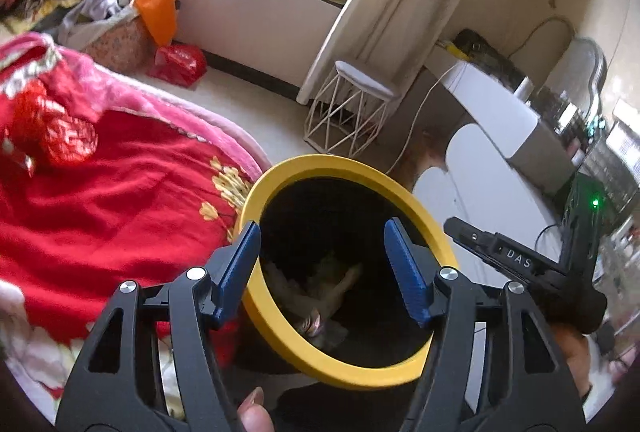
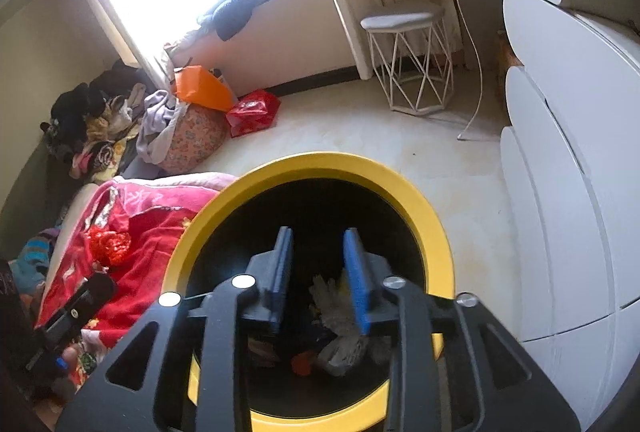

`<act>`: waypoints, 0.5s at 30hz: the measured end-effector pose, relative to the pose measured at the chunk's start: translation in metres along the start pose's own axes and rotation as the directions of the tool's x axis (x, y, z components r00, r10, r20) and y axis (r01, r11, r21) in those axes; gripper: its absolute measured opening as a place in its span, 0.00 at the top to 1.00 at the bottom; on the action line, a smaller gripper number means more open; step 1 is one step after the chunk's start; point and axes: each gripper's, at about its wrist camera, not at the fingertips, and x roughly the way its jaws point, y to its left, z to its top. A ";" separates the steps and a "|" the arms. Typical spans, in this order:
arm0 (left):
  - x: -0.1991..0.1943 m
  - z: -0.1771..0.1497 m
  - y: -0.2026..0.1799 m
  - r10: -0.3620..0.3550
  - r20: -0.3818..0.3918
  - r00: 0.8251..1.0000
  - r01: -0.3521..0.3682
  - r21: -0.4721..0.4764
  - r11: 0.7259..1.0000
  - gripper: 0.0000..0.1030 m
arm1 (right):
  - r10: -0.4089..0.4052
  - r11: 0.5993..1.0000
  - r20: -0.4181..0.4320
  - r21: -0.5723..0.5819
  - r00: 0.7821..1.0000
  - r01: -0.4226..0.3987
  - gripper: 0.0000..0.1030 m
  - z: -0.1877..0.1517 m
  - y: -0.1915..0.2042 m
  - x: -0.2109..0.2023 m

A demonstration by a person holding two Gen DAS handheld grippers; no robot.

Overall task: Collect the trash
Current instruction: 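Open both tools over the bin to drop the wrapper and chip bag, then move both tools back over the bed toward the red plastic bag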

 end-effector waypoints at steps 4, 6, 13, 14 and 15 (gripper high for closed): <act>-0.010 -0.005 0.001 0.019 0.014 1.000 -0.019 0.004 1.000 0.16 | -0.009 0.999 0.027 -0.040 1.000 0.010 0.62 0.000 0.009 -0.004; -0.016 -0.005 0.002 0.023 0.022 0.999 -0.023 0.002 1.000 0.11 | 0.000 0.999 0.030 -0.054 1.000 0.002 0.59 -0.001 0.014 -0.005; -0.042 -0.004 0.015 0.103 0.068 0.992 -0.103 0.005 0.995 0.11 | 0.032 0.990 0.041 -0.135 0.999 -0.026 0.52 -0.004 0.043 -0.008; -0.045 -0.004 0.018 0.109 0.073 0.991 -0.110 0.002 0.994 0.11 | 0.039 0.988 0.043 -0.149 0.998 -0.033 0.52 -0.005 0.047 -0.009; -0.048 -0.004 0.020 0.115 0.078 0.990 -0.115 -0.002 0.993 0.11 | 0.044 0.987 0.045 -0.158 0.998 -0.036 0.51 -0.005 0.051 -0.010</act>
